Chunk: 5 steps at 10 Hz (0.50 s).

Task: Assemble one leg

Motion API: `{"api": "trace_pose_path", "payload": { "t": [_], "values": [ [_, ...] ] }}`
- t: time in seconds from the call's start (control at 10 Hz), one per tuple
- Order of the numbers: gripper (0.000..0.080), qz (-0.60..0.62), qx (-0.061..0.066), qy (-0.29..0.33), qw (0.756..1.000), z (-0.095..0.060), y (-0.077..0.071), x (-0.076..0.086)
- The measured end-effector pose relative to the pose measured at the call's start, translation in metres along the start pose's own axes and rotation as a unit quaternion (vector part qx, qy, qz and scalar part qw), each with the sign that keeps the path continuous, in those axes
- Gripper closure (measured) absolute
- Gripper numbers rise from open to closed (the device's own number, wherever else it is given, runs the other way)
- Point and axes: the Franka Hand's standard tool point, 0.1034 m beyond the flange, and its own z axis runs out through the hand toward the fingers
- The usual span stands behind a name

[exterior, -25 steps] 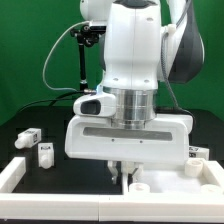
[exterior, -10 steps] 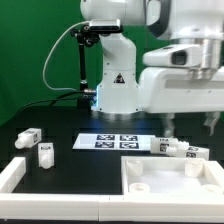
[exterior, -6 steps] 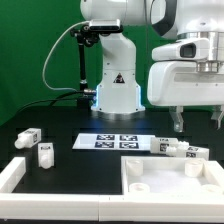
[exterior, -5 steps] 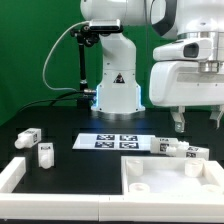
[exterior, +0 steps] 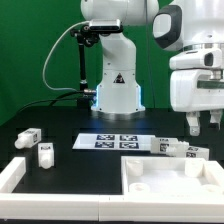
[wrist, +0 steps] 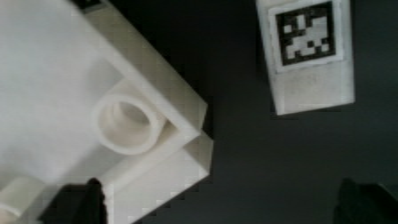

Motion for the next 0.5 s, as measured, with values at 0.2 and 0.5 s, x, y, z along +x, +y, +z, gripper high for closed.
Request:
{"api": "trace_pose_path", "payload": {
  "t": [0.2, 0.5],
  "values": [
    [0.0151, 0.001, 0.001, -0.001, 1.000, 0.001, -0.001, 0.000],
    [0.0151, 0.028, 0.020, -0.028, 0.999, 0.020, -0.043, 0.000]
  ]
}}
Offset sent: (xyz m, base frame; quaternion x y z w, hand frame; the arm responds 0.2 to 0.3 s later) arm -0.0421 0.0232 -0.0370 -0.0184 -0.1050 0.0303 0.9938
